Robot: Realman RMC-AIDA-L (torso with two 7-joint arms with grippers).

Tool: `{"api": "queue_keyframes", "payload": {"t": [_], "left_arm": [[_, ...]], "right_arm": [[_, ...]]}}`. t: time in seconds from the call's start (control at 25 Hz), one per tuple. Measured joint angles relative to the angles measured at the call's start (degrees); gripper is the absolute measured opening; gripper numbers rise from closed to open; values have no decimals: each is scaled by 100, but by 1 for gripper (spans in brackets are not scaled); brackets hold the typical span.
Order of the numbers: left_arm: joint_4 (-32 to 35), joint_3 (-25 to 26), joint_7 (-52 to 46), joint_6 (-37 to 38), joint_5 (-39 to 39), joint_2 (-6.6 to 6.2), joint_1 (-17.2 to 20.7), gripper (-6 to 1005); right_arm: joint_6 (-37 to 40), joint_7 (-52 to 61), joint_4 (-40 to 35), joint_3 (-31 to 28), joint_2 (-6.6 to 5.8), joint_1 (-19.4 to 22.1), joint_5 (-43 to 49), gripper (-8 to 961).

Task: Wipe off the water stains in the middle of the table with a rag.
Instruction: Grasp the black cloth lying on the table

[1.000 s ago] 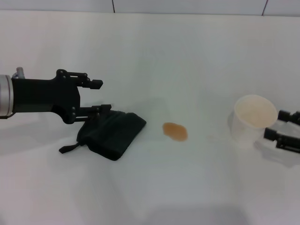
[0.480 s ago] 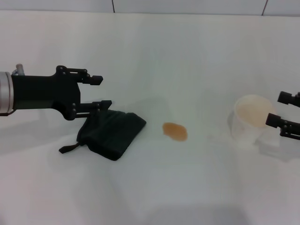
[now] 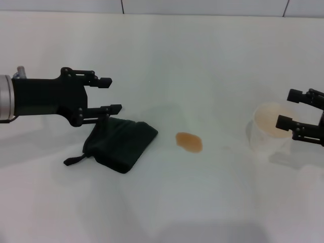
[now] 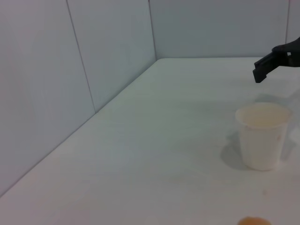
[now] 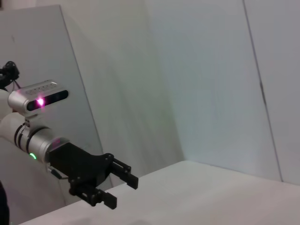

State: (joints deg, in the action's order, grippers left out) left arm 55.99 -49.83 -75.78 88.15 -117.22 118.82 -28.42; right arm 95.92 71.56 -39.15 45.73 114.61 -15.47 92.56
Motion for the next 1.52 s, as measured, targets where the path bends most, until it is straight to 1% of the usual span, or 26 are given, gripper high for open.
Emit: {"api": "queue_keyframes", "payload": {"t": [0.28, 0.4, 0.56, 0.6, 0.76, 0.8, 0.92, 1.0, 1.04, 1.2, 1.28, 1.4, 1.52], "left_arm": [[7, -6, -33, 39, 0, 0, 27, 534], [161, -28, -183, 82, -38, -7, 33, 533], [402, -39, -388, 256, -135, -50, 27, 532], [459, -42, -504, 338, -177, -85, -2, 532], [710, -45, -1265, 912, -633, -333, -358, 531], [724, -45, -1295, 935, -653, -344, -374, 531], [826, -50, -1664, 1184, -956, -461, -611, 531], [831, -53, -1917, 1349, -1230, -528, -818, 530], [826, -53, -2108, 1463, -1480, -564, -989, 530], [771, -54, -2478, 1699, -2146, -580, -1409, 529], [696, -54, -2597, 1755, -2331, -580, -1555, 529], [510, -77, -2690, 1788, -2465, -573, -1695, 528], [208, -100, -2724, 1774, -2650, -540, -1803, 528]], "right_arm": [[-11, 98, -77, 32, 0, -52, 12, 843], [26, 115, -97, 35, 0, -51, 17, 843], [51, 131, -159, 95, 6, -55, 18, 843], [51, 156, -165, 99, 7, -62, 18, 843], [53, 320, -247, 104, 9, -82, 18, 843], [54, 361, -279, 109, 9, -82, 17, 843], [55, 478, -356, 156, 9, -85, 18, 843], [61, 571, -446, 226, 9, -90, 5, 843], [61, 571, -446, 226, 9, -90, 5, 843], [89, 582, -472, 325, 18, -109, -35, 843], [107, 586, -473, 330, 22, -134, -42, 843], [176, 588, -479, 336, 28, -155, -45, 843], [190, 588, -517, 405, 35, -162, -47, 843]]}}
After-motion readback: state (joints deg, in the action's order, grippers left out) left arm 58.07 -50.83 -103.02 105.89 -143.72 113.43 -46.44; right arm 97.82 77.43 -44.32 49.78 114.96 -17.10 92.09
